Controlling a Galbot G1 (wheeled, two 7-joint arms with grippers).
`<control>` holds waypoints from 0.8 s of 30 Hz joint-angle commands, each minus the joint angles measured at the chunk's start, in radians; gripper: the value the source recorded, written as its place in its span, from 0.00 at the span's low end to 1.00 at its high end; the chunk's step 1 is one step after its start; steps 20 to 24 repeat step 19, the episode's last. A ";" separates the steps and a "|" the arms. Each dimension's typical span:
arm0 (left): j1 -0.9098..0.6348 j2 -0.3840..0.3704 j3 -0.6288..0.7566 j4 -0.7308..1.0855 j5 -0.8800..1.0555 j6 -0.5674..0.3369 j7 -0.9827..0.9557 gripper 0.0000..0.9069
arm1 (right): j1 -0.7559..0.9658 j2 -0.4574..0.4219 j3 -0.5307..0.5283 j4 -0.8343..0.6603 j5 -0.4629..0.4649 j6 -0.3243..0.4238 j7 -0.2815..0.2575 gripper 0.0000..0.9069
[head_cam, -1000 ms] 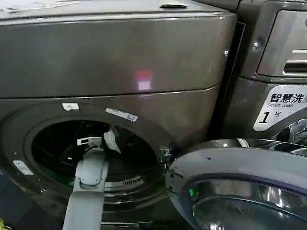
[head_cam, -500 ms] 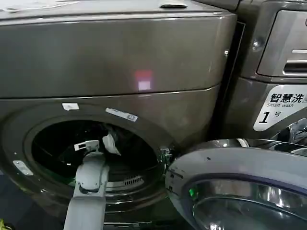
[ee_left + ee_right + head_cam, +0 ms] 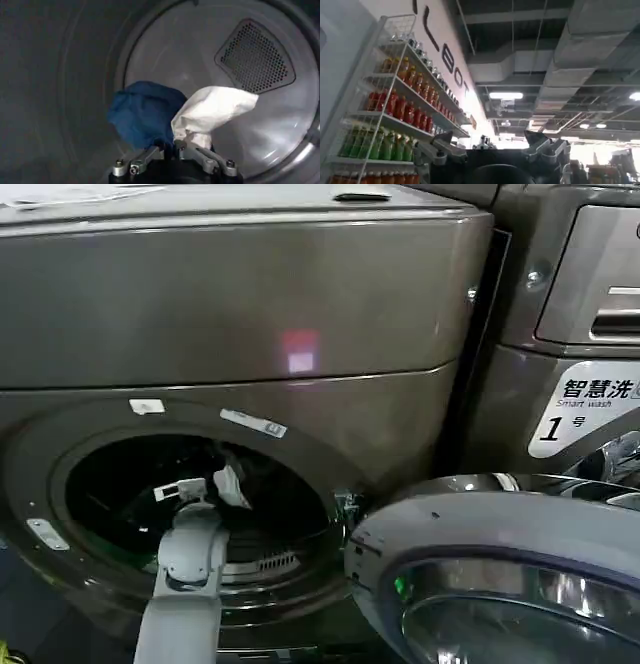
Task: Grasp the clothes from the dryer.
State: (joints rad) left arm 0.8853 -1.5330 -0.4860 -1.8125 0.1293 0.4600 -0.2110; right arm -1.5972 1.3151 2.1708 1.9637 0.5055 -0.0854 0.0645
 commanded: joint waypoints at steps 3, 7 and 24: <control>0.001 0.000 0.000 0.004 -0.005 0.003 -0.004 0.00 | 0.010 -0.004 0.025 0.027 0.041 -0.097 0.003 1.00; -0.001 0.002 0.001 0.008 -0.006 0.005 -0.002 0.00 | 0.009 -0.004 0.025 0.025 0.040 -0.097 -0.001 1.00; -0.005 0.012 0.001 0.011 -0.006 0.008 0.005 0.00 | 0.014 -0.006 0.027 0.033 0.047 -0.101 -0.011 1.00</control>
